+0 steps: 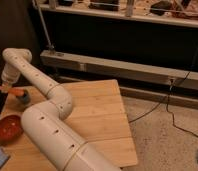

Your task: Place the pepper in the ceramic cup

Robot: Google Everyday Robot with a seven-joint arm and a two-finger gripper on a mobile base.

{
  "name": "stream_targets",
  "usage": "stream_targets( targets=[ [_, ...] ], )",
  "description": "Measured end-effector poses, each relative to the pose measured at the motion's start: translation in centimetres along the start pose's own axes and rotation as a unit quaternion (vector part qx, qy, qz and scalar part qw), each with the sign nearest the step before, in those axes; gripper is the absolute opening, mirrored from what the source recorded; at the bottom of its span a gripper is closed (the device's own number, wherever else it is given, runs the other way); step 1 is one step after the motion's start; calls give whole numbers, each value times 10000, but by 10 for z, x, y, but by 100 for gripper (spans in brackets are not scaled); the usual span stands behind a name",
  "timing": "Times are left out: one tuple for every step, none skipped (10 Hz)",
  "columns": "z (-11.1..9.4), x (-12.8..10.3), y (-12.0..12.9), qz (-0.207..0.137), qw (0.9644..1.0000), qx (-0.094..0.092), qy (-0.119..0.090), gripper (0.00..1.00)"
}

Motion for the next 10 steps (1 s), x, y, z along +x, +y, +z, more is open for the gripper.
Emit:
stream_targets(
  targets=[
    [-3,3,-2,42,10000,20,-14,70],
    [-5,4,-4,60,10000,31,-20,70],
    [-8,6,-5,78,10000,48,-26,70],
    [-10,7,-7,100,9999,64,-28,70],
    [-15,10,-9,124,9999,89,-9,70],
    [-21,13,-12,117,9998,141,67,70],
    [-27,16,-16,104,9996,203,141,70],
    [-39,24,-24,80,9989,350,304,70],
    [-46,29,-29,76,9983,424,399,70],
    [-56,39,-35,85,9971,530,542,70]
  ],
)
